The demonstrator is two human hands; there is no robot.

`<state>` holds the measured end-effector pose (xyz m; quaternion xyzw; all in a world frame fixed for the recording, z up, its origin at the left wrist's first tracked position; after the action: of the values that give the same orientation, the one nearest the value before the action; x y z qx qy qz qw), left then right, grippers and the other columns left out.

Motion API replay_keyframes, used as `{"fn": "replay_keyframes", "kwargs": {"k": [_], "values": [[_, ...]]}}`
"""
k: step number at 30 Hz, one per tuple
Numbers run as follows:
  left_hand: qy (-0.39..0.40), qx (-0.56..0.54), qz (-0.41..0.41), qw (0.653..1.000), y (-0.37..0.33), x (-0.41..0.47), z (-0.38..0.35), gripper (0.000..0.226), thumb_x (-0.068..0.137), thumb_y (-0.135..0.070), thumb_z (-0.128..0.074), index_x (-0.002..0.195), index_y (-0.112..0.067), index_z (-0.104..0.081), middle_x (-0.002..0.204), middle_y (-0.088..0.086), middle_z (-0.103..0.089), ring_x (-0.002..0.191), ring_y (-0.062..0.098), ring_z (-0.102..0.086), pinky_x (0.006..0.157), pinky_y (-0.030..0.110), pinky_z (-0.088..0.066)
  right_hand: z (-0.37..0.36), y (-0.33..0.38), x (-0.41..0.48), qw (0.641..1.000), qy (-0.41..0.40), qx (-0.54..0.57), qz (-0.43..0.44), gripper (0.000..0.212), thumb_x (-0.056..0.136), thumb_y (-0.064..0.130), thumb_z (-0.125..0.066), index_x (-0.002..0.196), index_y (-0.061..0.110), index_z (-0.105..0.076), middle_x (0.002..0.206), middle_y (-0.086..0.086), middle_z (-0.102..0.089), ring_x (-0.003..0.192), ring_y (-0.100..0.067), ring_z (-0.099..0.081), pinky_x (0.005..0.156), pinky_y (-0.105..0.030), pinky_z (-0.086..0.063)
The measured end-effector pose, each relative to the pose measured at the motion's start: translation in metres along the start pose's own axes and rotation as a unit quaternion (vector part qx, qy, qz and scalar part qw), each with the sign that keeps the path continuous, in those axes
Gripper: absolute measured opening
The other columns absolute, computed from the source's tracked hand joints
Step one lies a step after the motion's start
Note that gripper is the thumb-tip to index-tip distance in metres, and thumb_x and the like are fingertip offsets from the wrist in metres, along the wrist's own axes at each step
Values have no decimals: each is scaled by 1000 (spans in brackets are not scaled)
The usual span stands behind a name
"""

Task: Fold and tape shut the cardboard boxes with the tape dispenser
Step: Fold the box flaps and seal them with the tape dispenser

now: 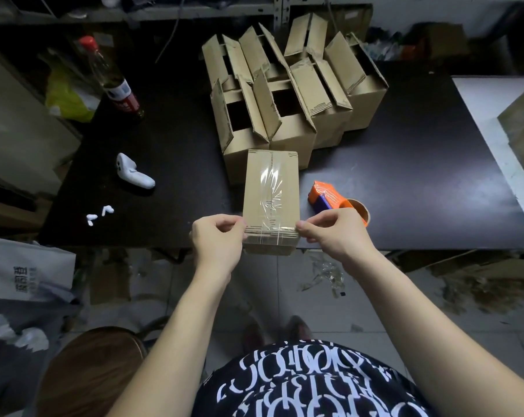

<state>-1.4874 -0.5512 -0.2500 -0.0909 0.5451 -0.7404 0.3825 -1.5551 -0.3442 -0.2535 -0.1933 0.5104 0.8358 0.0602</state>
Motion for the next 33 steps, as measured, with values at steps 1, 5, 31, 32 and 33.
{"fn": "replay_keyframes", "kwargs": {"k": [1,5,31,32,33], "values": [[-2,3,3,1000,0,1,0,22,88,-13,-76,71,-27,-76,61,-4,-73,71,17,-75,68,27,-58,-1,0,0,1000,-4,-8,3,14,85,34,-84,84,20,-82,77,3,-77,79,-14,-74,71,-30,-62],[-13,30,-1,999,1,4,1,17,86,-16,-78,72,-26,-77,61,-6,-73,69,15,-74,69,27,-59,-5,-1,1,1000,-11,-25,12,16,84,35,-86,81,20,-82,74,5,-77,76,-13,-74,78,-37,-64],[32,-158,163,973,28,20,-6,7,83,-12,-85,87,-17,-82,87,-1,-79,85,12,-66,74,27,-46,-13,-9,-4,998,15,55,-18,17,93,32,-77,90,15,-78,91,-4,-76,85,-14,-66,77,-37,-60],[45,-179,188,965,31,22,-7,9,82,-13,-86,89,-17,-82,89,-1,-80,85,14,-67,75,29,-46,-14,-12,-4,996,21,78,-34,17,93,32,-77,92,14,-78,93,-4,-75,86,-14,-65,73,-36,-60],[64,-203,209,954,34,21,-8,12,82,-13,-85,92,-16,-81,90,-1,-80,84,14,-68,78,29,-46,-15,-15,-4,992,29,109,-55,17,93,32,-78,93,14,-78,93,-3,-75,87,-13,-64,69,-32,-59]]}}
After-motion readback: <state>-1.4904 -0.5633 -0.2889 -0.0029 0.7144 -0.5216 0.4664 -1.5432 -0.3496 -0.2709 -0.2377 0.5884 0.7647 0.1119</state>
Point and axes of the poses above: each hand's wrist, its own x-axis towards the middle knuckle, its own z-axis out of the back of the hand, y = z × x, the point moved 2 cm from there along x, towards the middle knuckle
